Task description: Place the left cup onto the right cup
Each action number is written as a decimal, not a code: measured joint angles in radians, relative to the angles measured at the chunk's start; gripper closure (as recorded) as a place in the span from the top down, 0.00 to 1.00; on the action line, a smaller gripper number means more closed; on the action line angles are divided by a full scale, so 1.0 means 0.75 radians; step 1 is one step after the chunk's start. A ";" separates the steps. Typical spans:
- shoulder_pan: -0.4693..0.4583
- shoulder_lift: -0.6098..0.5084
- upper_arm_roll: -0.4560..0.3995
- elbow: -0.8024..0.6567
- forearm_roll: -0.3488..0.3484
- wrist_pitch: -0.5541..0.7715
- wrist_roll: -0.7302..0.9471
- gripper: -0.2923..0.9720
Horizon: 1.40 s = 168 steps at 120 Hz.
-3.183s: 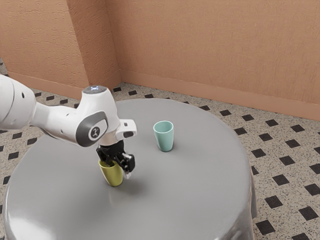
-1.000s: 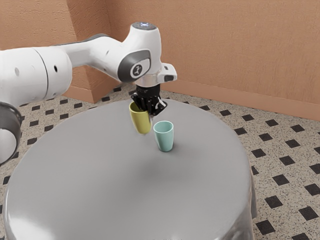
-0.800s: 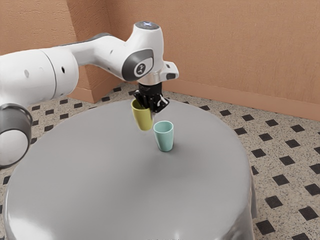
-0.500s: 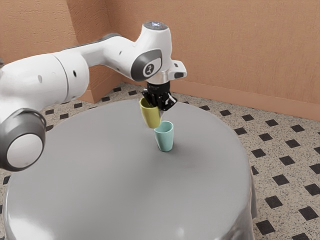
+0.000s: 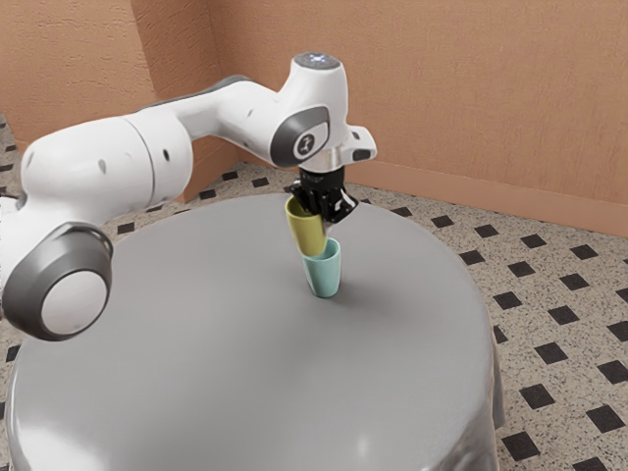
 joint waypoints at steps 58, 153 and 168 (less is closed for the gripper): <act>0.026 0.095 -0.028 0.119 0.003 -0.006 0.001 0.15; 0.037 0.153 -0.028 0.168 0.007 -0.003 0.001 0.15; 0.037 0.155 -0.031 0.168 0.007 0.001 0.001 0.15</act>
